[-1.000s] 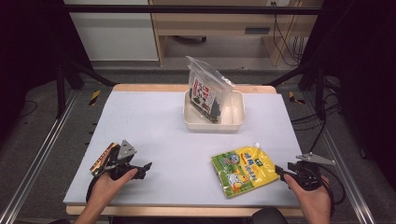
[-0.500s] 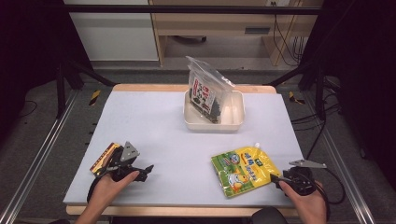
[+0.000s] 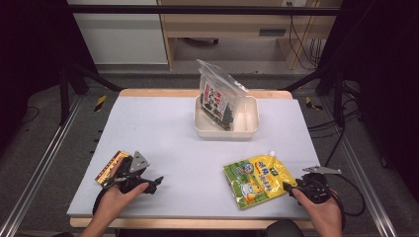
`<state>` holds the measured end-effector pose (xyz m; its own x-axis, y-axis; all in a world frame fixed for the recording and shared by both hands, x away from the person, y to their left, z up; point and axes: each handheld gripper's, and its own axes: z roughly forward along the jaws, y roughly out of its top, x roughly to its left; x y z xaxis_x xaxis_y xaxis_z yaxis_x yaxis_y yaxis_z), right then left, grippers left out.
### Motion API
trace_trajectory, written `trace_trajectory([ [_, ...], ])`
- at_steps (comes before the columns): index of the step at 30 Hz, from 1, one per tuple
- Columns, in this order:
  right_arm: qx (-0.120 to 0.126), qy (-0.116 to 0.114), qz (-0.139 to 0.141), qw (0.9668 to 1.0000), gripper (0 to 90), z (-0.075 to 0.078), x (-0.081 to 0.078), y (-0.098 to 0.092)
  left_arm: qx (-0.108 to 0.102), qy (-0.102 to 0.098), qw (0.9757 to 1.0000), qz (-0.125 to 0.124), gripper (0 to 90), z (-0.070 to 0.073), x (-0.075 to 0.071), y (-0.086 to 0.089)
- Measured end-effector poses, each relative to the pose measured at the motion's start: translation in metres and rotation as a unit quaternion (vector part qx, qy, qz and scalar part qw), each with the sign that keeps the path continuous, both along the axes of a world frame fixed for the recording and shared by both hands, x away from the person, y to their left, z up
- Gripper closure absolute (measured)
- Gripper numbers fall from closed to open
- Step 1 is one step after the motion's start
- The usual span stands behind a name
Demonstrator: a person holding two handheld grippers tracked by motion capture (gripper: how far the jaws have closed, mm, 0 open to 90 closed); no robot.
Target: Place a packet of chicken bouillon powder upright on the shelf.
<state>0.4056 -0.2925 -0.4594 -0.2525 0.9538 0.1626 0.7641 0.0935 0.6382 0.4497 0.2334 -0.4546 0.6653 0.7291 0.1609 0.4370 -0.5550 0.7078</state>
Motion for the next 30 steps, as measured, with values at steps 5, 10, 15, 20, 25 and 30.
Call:
trace_trajectory([
  [5,0.01,-0.016,-0.007,0.9998,46.4,0.003,0.0,0.002,0.002,0.0,1.0,-0.002,6.0,0.0,0.0,0.0],
  [10,0.018,-0.032,-0.006,0.9993,48.3,0.008,0.003,0.006,0.003,0.001,1.0,-0.003,6.2,0.0,0.0,-0.001],
  [15,0.015,-0.037,-0.006,0.9992,49.8,0.008,0.006,0.011,0.003,0.001,1.0,-0.003,6.3,-0.001,0.001,-0.002],
  [20,0.011,-0.038,-0.015,0.9991,50.5,0.003,0.005,0.009,0.004,0.001,1.0,-0.001,6.3,-0.001,0.001,-0.003],
  [25,0.012,-0.027,-0.023,0.9993,53.1,0.0,0.001,0.006,0.006,0.004,1.0,-0.004,6.4,-0.002,0.0,-0.006],
  [30,0.01,-0.015,-0.03,0.9994,56.4,-0.001,-0.002,0.007,0.005,0.003,1.0,-0.005,6.4,-0.002,-0.001,-0.006],
])
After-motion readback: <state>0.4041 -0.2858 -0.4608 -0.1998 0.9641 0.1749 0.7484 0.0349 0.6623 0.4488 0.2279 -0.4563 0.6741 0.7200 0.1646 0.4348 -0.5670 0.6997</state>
